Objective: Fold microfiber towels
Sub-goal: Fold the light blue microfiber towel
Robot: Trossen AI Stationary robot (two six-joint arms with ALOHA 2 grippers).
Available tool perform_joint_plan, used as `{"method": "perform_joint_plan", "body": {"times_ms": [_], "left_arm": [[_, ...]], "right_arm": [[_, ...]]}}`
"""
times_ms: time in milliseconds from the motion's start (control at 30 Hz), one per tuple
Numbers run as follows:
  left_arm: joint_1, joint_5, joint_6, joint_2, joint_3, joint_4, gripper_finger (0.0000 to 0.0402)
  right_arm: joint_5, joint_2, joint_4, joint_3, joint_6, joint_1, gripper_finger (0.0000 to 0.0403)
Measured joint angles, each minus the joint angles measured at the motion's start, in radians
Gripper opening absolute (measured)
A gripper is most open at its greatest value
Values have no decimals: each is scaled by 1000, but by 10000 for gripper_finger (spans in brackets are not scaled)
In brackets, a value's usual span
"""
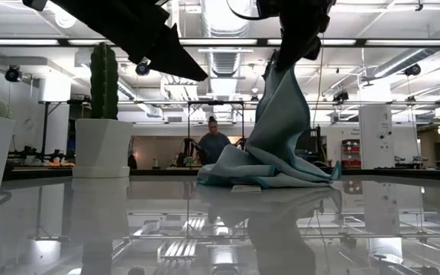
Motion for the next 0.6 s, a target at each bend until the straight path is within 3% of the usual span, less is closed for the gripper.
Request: {"method": "perform_joint_plan", "body": {"times_ms": [400, 600], "left_arm": [[10, 21, 8, 0, -2, 71, 235], [41, 120, 68, 69, -2, 265, 235]], "right_arm": [[8, -258, 158, -178, 66, -54, 8], [8, -338, 249, -239, 111, -55, 8]]}}
